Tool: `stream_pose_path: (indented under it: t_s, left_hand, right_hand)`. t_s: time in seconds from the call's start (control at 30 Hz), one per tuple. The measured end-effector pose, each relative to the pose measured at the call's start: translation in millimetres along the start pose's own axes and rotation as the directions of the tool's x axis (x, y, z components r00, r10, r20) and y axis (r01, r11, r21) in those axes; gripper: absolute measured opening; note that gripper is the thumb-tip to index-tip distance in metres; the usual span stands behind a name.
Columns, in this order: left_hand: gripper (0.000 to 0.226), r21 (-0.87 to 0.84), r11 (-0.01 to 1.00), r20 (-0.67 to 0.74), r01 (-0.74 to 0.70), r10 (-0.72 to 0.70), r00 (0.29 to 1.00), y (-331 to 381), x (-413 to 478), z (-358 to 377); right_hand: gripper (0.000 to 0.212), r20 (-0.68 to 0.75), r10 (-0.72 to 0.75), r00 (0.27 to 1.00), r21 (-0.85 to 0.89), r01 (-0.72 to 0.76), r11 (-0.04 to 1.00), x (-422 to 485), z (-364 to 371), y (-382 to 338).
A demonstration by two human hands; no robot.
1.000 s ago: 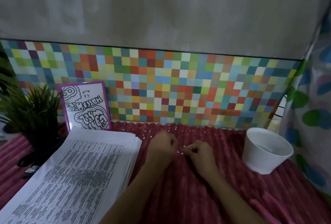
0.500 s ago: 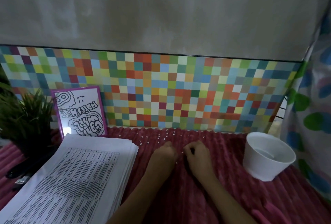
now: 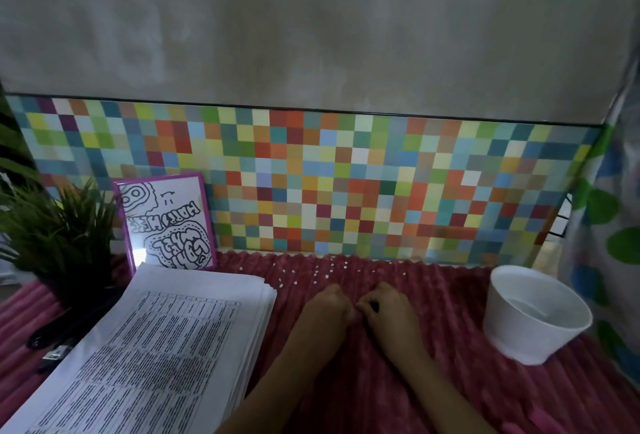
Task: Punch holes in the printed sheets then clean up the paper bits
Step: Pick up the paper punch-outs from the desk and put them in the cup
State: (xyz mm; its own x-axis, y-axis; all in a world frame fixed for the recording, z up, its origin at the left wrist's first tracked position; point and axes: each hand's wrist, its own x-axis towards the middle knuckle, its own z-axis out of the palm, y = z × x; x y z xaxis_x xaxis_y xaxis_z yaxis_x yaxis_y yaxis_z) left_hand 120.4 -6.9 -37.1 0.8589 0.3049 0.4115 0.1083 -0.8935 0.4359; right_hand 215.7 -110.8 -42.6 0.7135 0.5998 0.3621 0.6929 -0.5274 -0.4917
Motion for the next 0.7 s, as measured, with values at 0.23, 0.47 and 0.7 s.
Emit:
stream_pose_path:
  t_s: [0.23, 0.47, 0.7]
  left_hand:
    - [0.018, 0.072, 0.997, 0.042, 0.020, -0.023, 0.999, 0, -8, 3]
    - [0.014, -0.031, 0.999, -0.174, -0.023, 0.017, 0.985, -10, -5, -3]
    - [0.016, -0.039, 0.999, -0.094, -0.012, 0.009, 0.995, -6, 0, 3]
  right_hand:
    - [0.015, -0.085, 0.101, 0.991, 0.022, -0.099, 0.995, 1, 7, 2]
    - [0.017, -0.123, 0.253, 0.959, 0.368, -0.193, 0.909, 5, 1, 13]
    - [0.016, -0.051, 0.217, 0.975, 0.428, -0.175, 0.887, 9, -9, 12]
